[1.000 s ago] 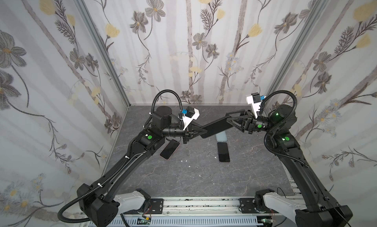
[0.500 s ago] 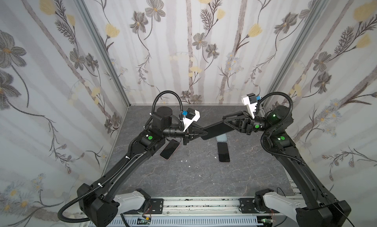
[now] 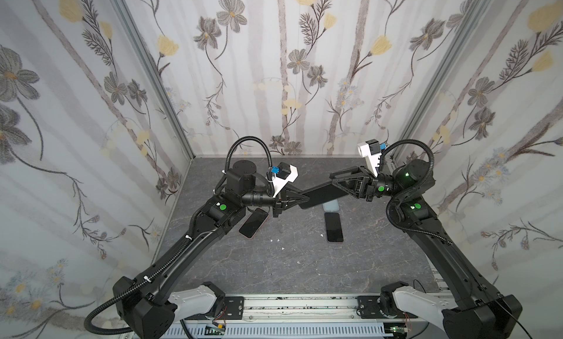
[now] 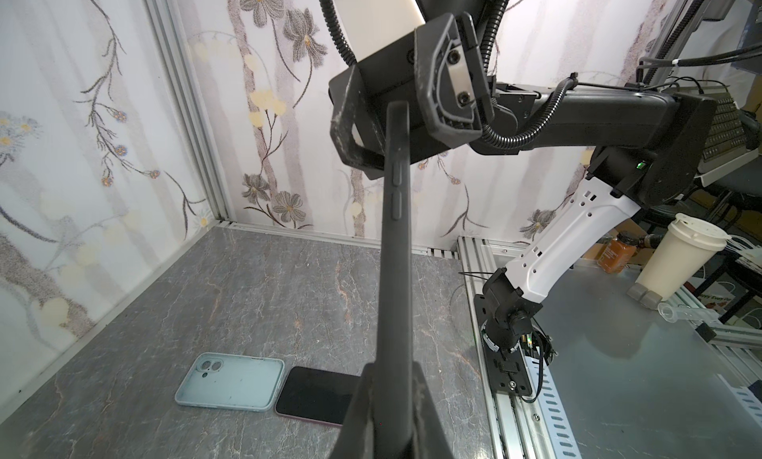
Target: Take the phone out of the phone case
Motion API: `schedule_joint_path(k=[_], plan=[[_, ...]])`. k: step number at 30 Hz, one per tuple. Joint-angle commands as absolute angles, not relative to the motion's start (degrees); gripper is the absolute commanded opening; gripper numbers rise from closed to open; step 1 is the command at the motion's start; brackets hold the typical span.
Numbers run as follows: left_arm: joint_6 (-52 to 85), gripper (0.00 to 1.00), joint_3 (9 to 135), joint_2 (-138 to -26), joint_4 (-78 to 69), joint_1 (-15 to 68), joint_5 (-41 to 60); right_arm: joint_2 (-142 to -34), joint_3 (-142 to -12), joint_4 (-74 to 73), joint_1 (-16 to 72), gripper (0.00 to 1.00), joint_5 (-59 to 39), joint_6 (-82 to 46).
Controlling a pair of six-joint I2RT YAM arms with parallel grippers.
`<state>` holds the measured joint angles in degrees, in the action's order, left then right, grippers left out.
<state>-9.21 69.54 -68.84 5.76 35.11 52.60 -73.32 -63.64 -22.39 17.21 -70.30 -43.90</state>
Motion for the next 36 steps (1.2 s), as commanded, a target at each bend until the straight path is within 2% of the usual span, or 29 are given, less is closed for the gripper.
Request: schedule_joint_path(k=[1, 3, 6, 14, 24, 36], plan=[[-8.7, 0.00, 69.1, -68.1, -3.5, 35.1, 50.9, -73.1, -63.3, -23.9, 17.5, 0.41, -71.7, -45.2], [-8.2, 0.00, 68.6, -67.9, -4.3, 35.1, 51.1, -73.1, -63.0, -23.9, 17.4, 0.47, -72.0, -45.1], [-8.0, 0.00, 68.0, -67.3, -5.2, 35.1, 51.9, -73.0, -62.7, -24.0, 16.8, 0.50, -71.6, -44.8], [-7.5, 0.00, 67.4, -66.5, -6.0, 35.1, 55.3, -72.4, -63.2, -22.9, 14.0, 0.49, -74.1, -43.1], [-7.3, 0.00, 67.1, -67.1, -6.2, 35.1, 56.2, -72.3, -65.9, -22.9, 15.4, 0.51, -74.7, -43.1], [-7.4, 0.00, 66.4, -66.6, -6.4, 35.1, 56.0, -73.3, -66.4, -23.1, 17.4, 0.34, -74.1, -44.1]])
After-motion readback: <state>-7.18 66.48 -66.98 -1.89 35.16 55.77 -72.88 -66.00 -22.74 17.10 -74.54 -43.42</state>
